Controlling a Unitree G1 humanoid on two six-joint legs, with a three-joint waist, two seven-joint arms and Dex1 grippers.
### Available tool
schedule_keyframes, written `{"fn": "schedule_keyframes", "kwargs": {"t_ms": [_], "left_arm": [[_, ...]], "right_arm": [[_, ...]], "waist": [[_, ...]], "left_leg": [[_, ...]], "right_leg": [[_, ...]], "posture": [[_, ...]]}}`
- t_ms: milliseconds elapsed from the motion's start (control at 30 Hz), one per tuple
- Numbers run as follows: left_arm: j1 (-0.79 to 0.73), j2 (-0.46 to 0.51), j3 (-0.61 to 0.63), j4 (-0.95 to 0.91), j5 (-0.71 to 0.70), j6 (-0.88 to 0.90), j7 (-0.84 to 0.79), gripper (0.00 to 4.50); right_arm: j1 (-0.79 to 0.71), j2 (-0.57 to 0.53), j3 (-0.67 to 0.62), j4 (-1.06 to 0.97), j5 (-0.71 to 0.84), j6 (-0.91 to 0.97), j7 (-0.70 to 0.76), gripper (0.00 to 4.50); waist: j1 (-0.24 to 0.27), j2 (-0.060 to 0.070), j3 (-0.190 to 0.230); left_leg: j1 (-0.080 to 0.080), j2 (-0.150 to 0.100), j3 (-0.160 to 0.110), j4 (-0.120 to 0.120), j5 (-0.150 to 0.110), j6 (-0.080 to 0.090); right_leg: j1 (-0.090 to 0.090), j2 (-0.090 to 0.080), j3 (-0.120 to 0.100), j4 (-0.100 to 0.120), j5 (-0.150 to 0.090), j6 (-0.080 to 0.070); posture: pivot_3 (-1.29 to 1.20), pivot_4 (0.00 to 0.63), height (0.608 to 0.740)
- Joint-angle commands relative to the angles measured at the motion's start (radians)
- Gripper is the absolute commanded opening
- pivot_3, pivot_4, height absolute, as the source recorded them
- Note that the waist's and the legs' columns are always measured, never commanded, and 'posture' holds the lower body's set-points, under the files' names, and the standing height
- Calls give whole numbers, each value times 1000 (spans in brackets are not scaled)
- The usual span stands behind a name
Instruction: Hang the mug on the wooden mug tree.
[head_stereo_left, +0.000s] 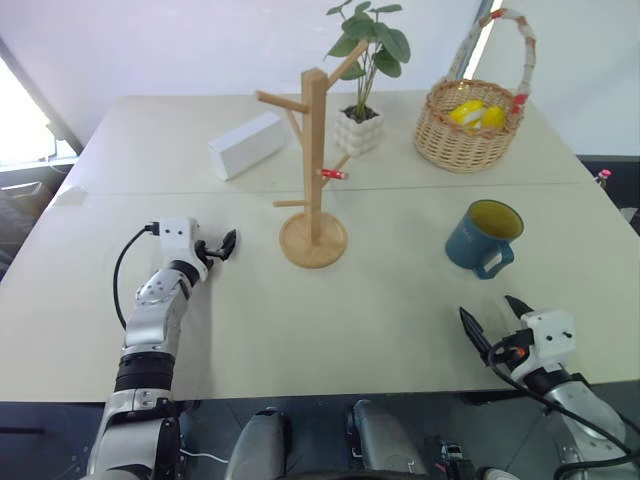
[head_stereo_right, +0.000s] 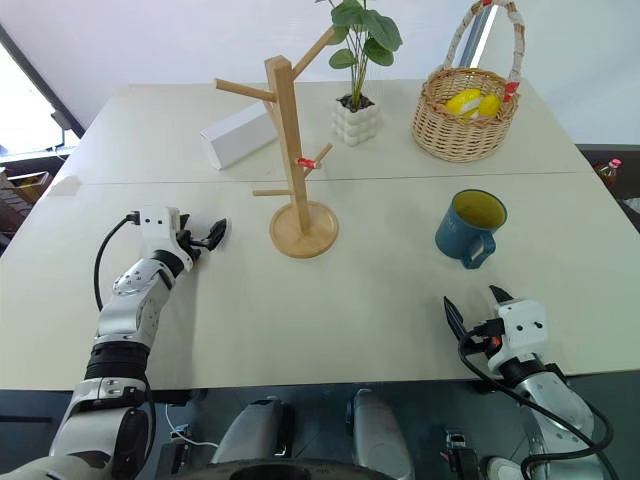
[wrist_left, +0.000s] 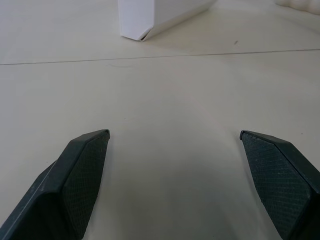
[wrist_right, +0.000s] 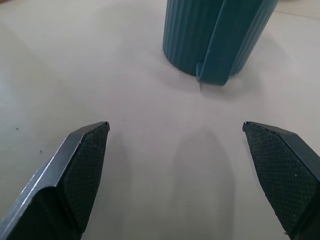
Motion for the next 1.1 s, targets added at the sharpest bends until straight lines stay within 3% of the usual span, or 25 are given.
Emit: {"fn": "schedule_keyframes", "kwargs": {"t_ms": [33, 333, 500, 833, 1100], "left_arm": [[8, 15, 5, -21, 8, 0, -2, 4500], [50, 21, 20, -66, -16, 26, -12, 4500], [115, 32, 17, -158, -81, 48, -115, 4500], [299, 157, -171, -487, -261, 194, -574, 4500], [234, 138, -341, -647, -240, 229, -616, 4500]], "right_arm": [[-8, 1, -20, -16, 8, -16, -9, 4437], [-14, 10, -14, -32, 3, -15, -27, 4437], [-7, 15, -8, -46, -2, -16, -37, 4437], [-19, 50, 8, -83, -34, -24, -102, 4437], [-136, 131, 34, -34, -155, -32, -278, 4437]], "waist": [[0, 0, 0], [-1, 0, 0], [-1, 0, 0], [2, 3, -1], [-1, 4, -2]], "left_leg": [[0, 0, 0, 0, 0, 0], [0, 0, 0, 0, 0, 0], [0, 0, 0, 0, 0, 0], [0, 0, 0, 0, 0, 0], [-1, 0, 0, 0, 0, 0]], "right_leg": [[0, 0, 0, 0, 0, 0], [0, 0, 0, 0, 0, 0], [0, 0, 0, 0, 0, 0], [0, -1, 1, -1, 0, -1], [0, 0, 1, 0, -1, -1]], "posture": [[0, 150, 740], [0, 150, 740], [0, 150, 740], [0, 150, 740], [0, 150, 740]]}}
